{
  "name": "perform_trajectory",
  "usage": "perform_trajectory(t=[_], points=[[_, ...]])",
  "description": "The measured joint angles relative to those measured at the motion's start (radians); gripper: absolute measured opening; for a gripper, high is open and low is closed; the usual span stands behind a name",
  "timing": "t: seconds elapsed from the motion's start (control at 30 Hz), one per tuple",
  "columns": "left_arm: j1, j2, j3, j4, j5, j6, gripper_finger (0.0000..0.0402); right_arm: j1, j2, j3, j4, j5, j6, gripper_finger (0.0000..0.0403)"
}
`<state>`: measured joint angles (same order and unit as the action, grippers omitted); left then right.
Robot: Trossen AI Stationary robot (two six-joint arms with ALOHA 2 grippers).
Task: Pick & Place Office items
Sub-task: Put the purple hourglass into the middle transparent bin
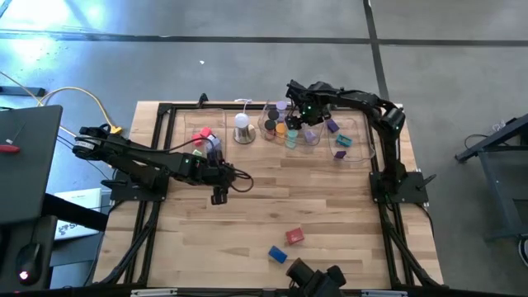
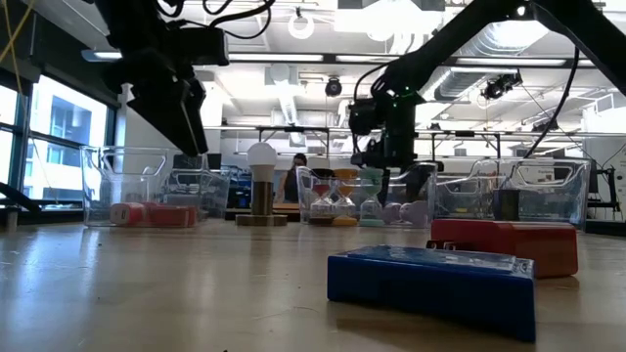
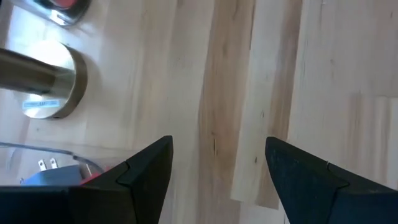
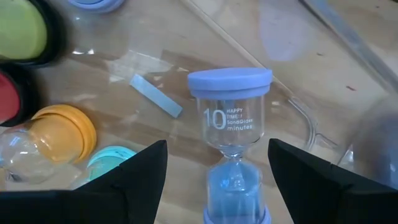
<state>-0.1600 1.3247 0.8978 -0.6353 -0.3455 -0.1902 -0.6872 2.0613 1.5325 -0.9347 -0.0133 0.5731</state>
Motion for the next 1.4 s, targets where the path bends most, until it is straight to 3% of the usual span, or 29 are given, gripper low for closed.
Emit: perform_trajectory(t=[0.97,1.4], points=[[0.0,0.0,0.0,0.0,0.018,0.0,0.0247,-0.002,0.014,0.068,-0.033,-0.063,0.143,0.0267],[0.0,0.0,0.0,0.0,0.018,-0.008,0.0247,0.005,0.061,0.075,-0.056,0.011,0.172,0.0267]])
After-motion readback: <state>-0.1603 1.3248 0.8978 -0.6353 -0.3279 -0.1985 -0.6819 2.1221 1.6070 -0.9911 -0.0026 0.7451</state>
